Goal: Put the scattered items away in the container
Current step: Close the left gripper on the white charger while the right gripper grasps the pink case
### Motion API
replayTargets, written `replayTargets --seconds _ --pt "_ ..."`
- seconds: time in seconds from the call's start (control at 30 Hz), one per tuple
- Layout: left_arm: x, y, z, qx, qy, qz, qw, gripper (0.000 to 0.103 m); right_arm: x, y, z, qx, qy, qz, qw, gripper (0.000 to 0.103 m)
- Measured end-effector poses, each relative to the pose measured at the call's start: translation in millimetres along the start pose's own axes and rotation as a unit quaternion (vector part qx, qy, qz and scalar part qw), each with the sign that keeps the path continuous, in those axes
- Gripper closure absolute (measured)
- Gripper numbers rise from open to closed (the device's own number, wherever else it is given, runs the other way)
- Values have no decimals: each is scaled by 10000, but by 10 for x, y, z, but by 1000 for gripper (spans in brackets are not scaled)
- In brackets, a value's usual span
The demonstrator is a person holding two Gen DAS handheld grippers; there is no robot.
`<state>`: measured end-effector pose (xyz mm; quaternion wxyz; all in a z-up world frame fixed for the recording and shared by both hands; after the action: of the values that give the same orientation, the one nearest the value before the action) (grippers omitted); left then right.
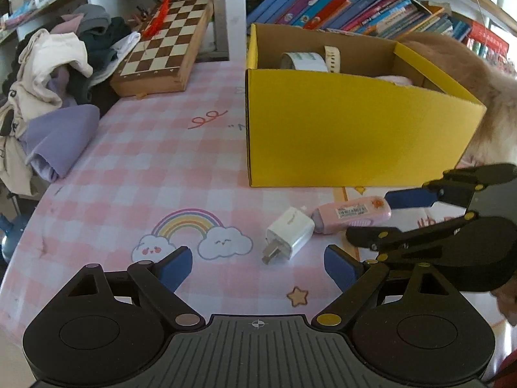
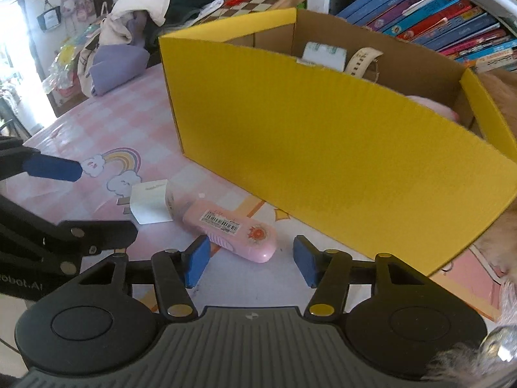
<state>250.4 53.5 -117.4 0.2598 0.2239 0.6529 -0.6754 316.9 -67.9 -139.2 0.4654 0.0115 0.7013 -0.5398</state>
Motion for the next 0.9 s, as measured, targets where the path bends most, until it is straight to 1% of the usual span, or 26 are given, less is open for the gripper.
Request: replayTargets --seconds 0.07,0.1,0.13,0.2,0.33,0.4,0.5,0.6,0.67,0.7,0.73,0.87,0.9 --pt "-25 30 -4 49 -64 8 10000 14 -5 -1 -2 -71 -75 60 9999 59" --pt "-38 47 0 62 -74 11 10000 14 -7 -6 1 -103 -112 92 9998 67" --pt "-50 66 13 69 -57 9 10000 18 -4 -14 12 -117 -137 102 9998 73" --pt "-70 107 52 104 -5 -5 9999 23 11 -34 52 -113 -125 96 9998 75" --pt "-102 208 129 139 122 -50 9998 36 83 -106 197 13 -21 21 10000 75" --pt "-117 262 157 135 147 -78 9998 39 122 -150 271 86 37 -33 10000 75" --pt "-128 320 183 74 205 -108 9997 44 193 -231 383 212 130 -135 9996 76" --pt "-126 363 195 32 243 -135 9996 47 226 -268 452 285 179 -190 9993 75" --pt "-126 364 193 22 235 -121 9996 48 233 -289 484 324 200 -172 9991 71" --pt "-126 362 189 8 226 -112 9997 50 225 -294 491 344 191 -134 9991 62" --pt "-127 359 186 -7 216 -104 9997 55 213 -296 490 354 167 -91 9992 58" --pt "-128 350 190 -8 201 -121 9997 62 154 -243 461 340 11 -56 9994 57" --pt "-128 346 195 0 208 -133 9997 67 142 -219 452 323 -29 -69 9995 57"
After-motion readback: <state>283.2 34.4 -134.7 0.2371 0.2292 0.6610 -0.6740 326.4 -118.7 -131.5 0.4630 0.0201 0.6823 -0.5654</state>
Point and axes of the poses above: each gripper's, at about its wrist camera, not at the fingertips, and y roughly the way its jaws point, z to its right, x to its underside, the point moved 7 cm from there along y, roughly the way its jaws point, and after that the axes turned 3 degrees about x, right-handed, at the moved point
